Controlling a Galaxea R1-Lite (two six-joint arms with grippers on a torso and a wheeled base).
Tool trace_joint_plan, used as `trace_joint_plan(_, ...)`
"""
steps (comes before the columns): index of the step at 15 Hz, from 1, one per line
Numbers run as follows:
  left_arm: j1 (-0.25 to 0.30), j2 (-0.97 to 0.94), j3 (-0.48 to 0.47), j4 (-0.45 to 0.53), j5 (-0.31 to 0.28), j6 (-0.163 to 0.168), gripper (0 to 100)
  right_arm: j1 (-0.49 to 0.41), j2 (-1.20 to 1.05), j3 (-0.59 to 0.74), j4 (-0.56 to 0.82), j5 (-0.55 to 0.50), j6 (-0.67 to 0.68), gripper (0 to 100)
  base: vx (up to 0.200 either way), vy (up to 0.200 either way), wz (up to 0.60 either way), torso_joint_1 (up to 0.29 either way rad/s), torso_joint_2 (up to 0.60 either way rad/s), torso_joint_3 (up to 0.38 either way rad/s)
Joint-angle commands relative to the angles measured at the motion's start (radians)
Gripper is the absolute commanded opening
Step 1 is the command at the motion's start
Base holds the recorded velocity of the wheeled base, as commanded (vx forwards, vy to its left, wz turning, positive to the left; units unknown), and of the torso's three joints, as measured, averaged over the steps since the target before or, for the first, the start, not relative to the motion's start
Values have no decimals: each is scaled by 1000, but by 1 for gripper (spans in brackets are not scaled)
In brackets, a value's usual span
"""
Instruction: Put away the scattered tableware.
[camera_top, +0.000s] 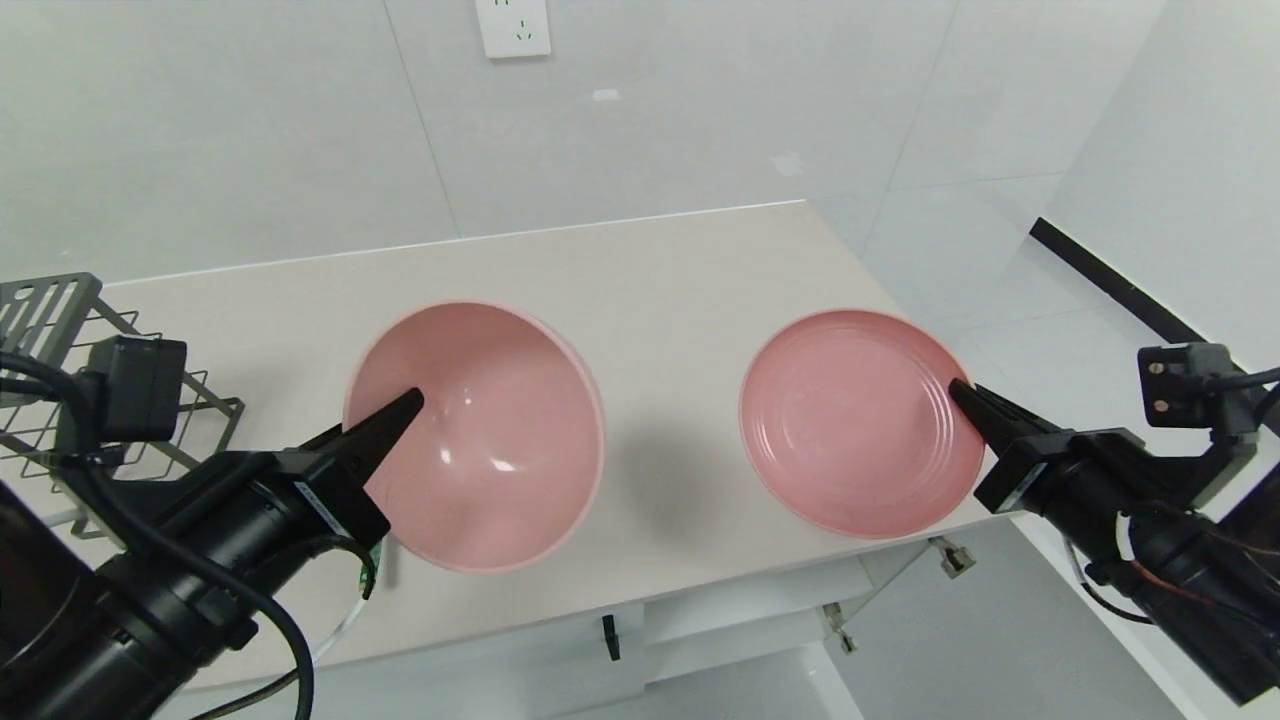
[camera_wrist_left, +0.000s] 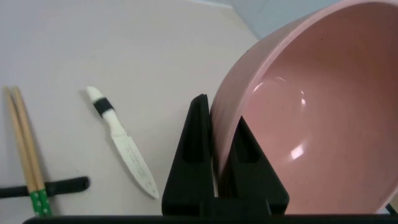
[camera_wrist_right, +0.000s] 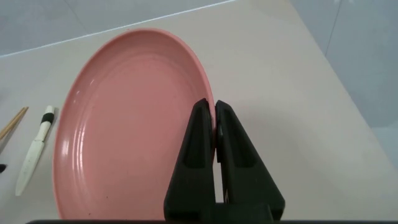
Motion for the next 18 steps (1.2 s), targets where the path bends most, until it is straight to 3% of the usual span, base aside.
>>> trace_joint_plan(1, 0, 29, 3, -10, 14, 34, 0, 13, -5, 4, -1, 0, -4, 0, -200, 0, 0, 2, 2, 7)
trace_joint_plan(5, 8, 38, 4, -30, 20, 42, 0, 32, -18, 9, -1, 0, -5, 0, -200, 0, 0, -1, -1, -2)
trace_joint_plan(10, 14, 88, 9, -84, 60, 48, 0, 29, -72, 6, -1, 0, -17, 0, 0, 0, 0, 0, 0, 0)
trace_joint_plan(13, 48, 95, 9, -180, 75, 49, 0, 26, -92, 9, -1, 0, -60, 0, 0, 0, 0, 0, 0, 0)
trace_joint_plan(15, 53, 130, 9, -188, 114, 75, 0, 12, -112, 3, -1, 0, -60, 0, 0, 0, 0, 0, 0, 0)
trace_joint_plan(18, 51, 155, 24, -211, 121, 112, 0, 12, -147, 7, -1, 0, -63, 0, -67, 0, 0, 2, 1, 1)
